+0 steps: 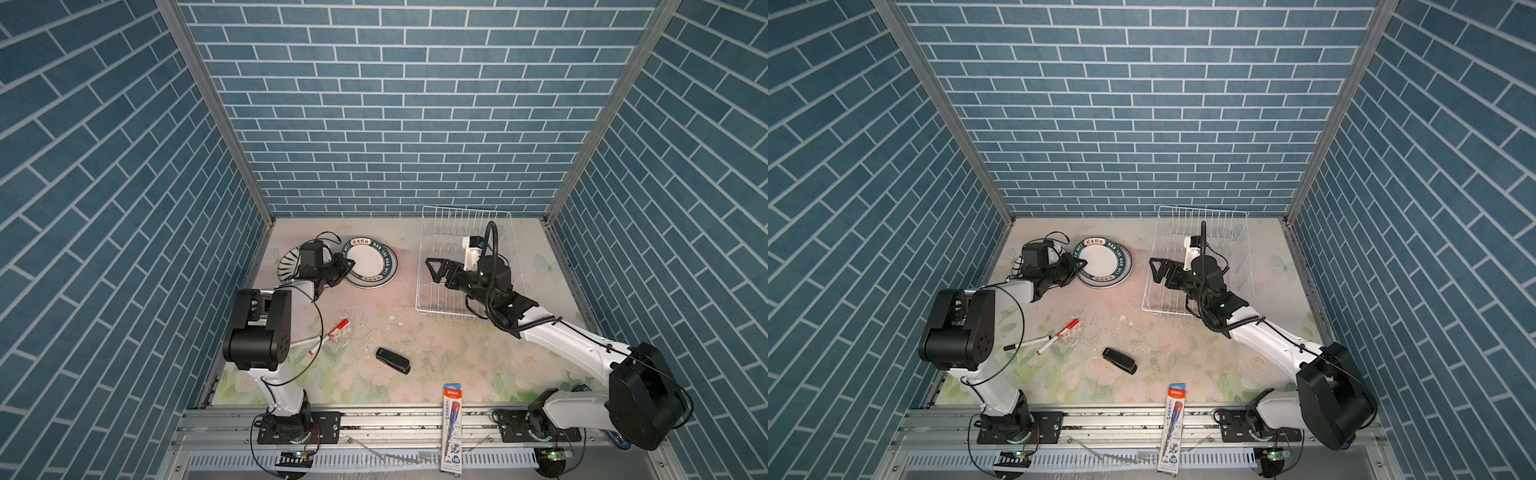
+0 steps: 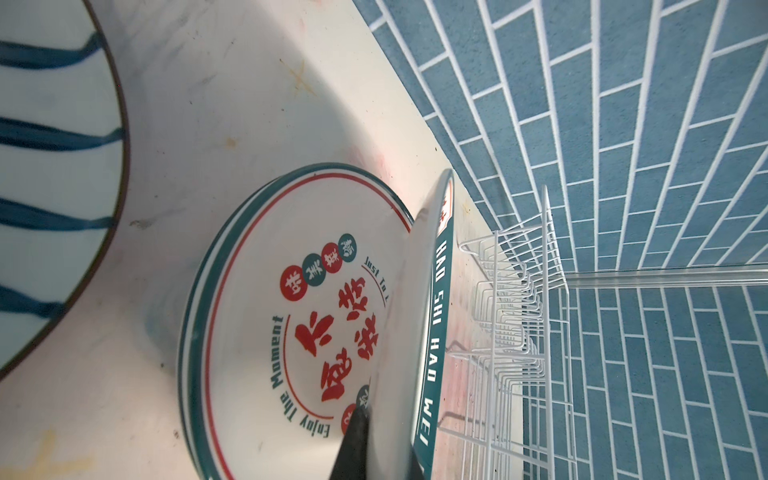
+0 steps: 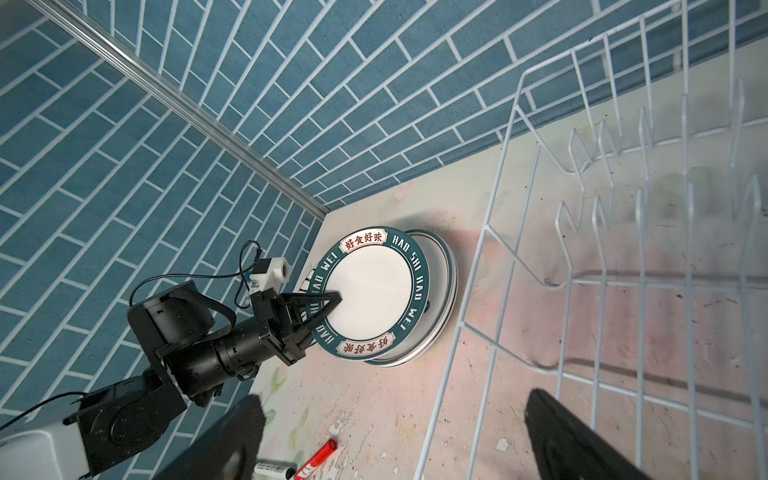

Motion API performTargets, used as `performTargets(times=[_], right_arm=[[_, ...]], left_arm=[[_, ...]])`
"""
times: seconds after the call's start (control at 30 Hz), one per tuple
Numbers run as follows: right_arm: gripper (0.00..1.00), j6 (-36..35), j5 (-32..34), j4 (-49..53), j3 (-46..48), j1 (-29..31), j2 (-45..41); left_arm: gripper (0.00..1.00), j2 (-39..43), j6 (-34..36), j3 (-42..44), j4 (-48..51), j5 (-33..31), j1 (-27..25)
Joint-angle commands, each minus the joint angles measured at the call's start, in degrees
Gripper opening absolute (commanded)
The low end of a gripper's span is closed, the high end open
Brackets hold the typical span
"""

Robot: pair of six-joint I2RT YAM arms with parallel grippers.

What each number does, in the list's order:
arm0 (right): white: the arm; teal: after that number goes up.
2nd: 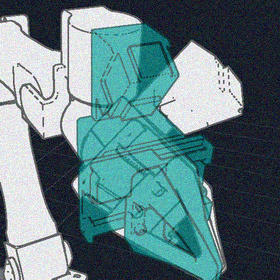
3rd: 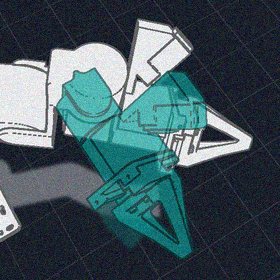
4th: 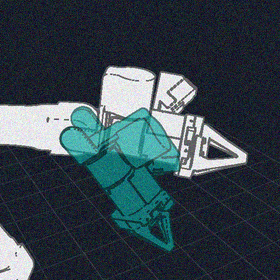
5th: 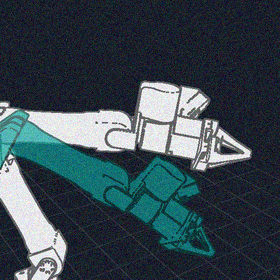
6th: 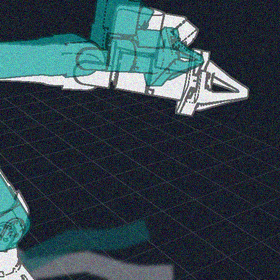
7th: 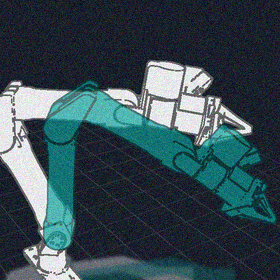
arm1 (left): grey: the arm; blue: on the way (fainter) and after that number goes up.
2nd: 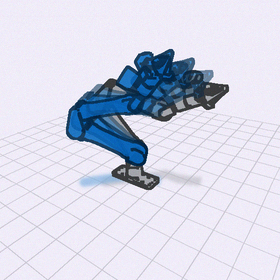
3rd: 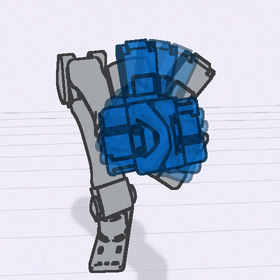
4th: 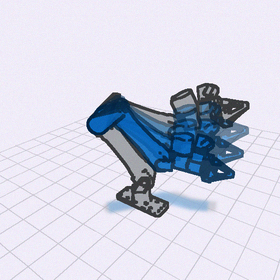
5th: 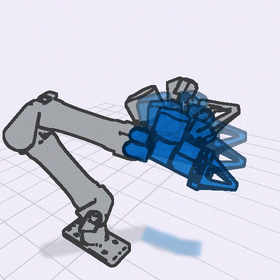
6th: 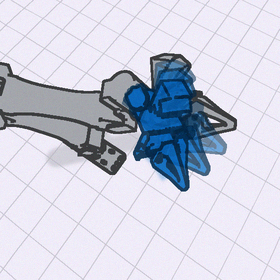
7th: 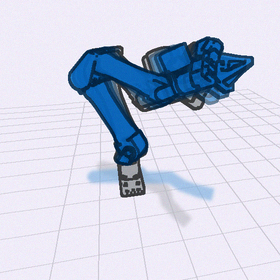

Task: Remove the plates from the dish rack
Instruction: 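Lower the green-rimmed plate onto the printed plate stack with the left gripper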

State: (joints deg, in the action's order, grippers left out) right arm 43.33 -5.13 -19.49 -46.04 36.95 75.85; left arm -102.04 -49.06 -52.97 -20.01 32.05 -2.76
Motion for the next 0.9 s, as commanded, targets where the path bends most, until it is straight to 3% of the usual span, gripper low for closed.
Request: performTargets(times=[0.0, 0.87], right_arm=[[0.99, -1.94, 0.38, 0.15, -1.90, 0.00, 0.83], [0.99, -1.15, -2.70, -1.13, -3.52, 0.05, 2.46]], left_arm=[[0.00, -1.08, 0.69, -2.27, -1.68, 1.52, 0.29], [0.01, -4.18, 3.97, -5.63, 4.20, 1.61, 0.48]])
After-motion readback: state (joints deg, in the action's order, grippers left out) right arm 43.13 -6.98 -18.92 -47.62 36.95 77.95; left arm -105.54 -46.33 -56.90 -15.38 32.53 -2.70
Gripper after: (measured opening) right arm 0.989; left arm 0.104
